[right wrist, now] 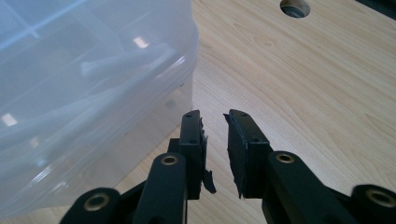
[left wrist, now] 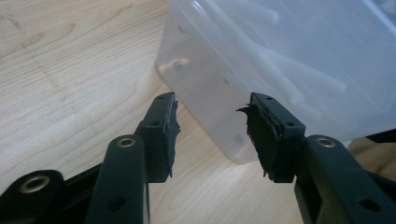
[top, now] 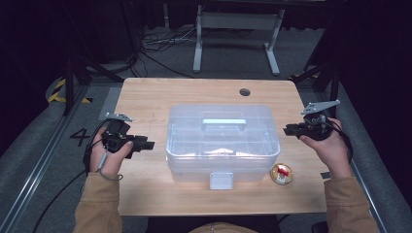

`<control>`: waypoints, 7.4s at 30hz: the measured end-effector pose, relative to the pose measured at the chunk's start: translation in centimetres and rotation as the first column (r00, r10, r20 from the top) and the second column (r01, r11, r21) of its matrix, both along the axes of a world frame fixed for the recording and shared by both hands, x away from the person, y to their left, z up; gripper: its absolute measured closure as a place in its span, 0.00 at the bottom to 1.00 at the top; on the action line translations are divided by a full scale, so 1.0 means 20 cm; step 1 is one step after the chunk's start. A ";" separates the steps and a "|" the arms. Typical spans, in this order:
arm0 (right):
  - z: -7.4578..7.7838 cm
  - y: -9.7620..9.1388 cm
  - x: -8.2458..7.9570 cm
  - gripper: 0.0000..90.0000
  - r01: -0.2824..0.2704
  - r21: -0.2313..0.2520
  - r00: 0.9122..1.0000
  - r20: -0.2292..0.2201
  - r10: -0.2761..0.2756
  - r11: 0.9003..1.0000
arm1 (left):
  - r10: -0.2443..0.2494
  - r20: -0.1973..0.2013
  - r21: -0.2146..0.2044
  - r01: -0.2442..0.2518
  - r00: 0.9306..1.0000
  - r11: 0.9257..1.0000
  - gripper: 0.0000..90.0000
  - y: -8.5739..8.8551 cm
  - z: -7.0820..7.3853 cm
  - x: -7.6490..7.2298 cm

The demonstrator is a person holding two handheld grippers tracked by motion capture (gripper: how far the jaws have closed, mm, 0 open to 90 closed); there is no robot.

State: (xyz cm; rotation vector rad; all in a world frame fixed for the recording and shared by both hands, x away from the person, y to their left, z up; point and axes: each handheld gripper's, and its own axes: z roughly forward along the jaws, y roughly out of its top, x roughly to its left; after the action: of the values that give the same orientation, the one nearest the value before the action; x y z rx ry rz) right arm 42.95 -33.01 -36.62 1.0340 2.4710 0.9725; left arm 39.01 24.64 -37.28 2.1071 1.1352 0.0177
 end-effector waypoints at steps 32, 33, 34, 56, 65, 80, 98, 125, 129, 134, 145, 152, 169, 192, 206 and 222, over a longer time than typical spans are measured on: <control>-0.05 -0.02 -0.02 0.77 0.020 0.015 0.999 -0.036 -0.020 1.000 | -0.100 0.151 0.116 0.083 0.983 0.990 0.54 -0.15 0.37 -0.06; -0.05 -0.02 -0.02 0.77 0.019 0.017 0.999 -0.036 -0.018 1.000 | -0.102 0.151 0.115 0.085 0.983 0.990 0.54 -0.16 0.38 -0.06; -0.05 -0.02 -0.02 0.77 0.017 0.017 0.999 -0.036 -0.016 1.000 | -0.109 0.150 0.115 0.092 0.983 0.989 0.54 -0.16 0.38 -0.06; -0.05 -0.02 -0.02 0.77 -0.015 0.072 0.998 -0.064 0.019 0.997 | -0.272 0.163 0.131 0.252 0.948 0.959 0.54 -0.43 0.48 -0.02; -0.05 -0.02 -0.02 0.75 -0.040 0.101 0.997 -0.066 0.047 0.994 | -0.339 0.146 0.147 0.318 0.929 0.937 0.52 -0.58 0.46 0.03; -0.05 0.00 -0.03 0.71 -0.052 0.122 0.995 -0.074 0.062 0.991 | -0.388 0.148 0.172 0.363 0.910 0.916 0.51 -0.75 0.42 0.09; -0.05 0.00 -0.05 0.68 -0.063 0.111 0.997 -0.046 0.069 0.992 | -0.422 0.191 0.217 0.381 0.886 0.899 0.77 -0.87 0.34 0.15; 0.01 0.02 -0.12 1.00 -0.291 0.152 0.943 -0.119 0.310 0.944 | -0.386 0.185 0.247 0.337 0.904 0.908 0.84 -0.88 0.42 0.20; 0.01 0.03 -0.12 1.00 -0.312 0.143 0.933 -0.140 0.331 0.939 | -0.379 0.176 0.230 0.337 0.908 0.913 0.83 -0.88 0.43 0.22; -0.01 0.05 -0.13 1.00 -0.339 0.128 0.919 -0.164 0.358 0.932 | -0.376 0.163 0.221 0.338 0.912 0.915 0.83 -0.88 0.45 0.24; -0.04 0.09 -0.13 1.00 -0.391 0.130 0.886 -0.214 0.411 0.911 | -0.360 0.144 0.192 0.331 0.922 0.924 0.83 -0.87 0.48 0.29; -0.04 0.10 -0.13 1.00 -0.412 0.146 0.874 -0.215 0.435 0.900 | -0.359 0.143 0.191 0.330 0.922 0.924 0.82 -0.87 0.48 0.30; -0.03 0.09 -0.13 1.00 -0.433 0.207 0.865 -0.178 0.469 0.878 | -0.340 0.187 0.197 0.304 0.922 0.932 0.79 -0.85 0.54 0.26; 0.03 0.08 -0.16 1.00 -0.405 0.225 0.894 -0.108 0.435 0.886 | -0.301 0.305 0.078 0.291 0.903 0.954 0.69 -0.66 0.73 0.05; 0.09 0.06 -0.17 1.00 -0.330 0.278 0.939 -0.004 0.345 0.902 | -0.345 0.304 0.087 0.335 0.888 0.938 0.74 -0.66 0.75 -0.07; 0.10 0.05 -0.18 1.00 -0.232 0.329 0.973 0.069 0.222 0.915 | -0.344 0.297 0.073 0.338 0.891 0.938 0.76 -0.65 0.67 -0.15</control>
State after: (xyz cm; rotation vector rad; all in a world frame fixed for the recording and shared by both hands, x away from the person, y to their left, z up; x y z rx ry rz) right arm 39.42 -31.95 -34.59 0.8240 2.4945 1.5136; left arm 35.98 11.69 -23.93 2.2005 0.5743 0.1845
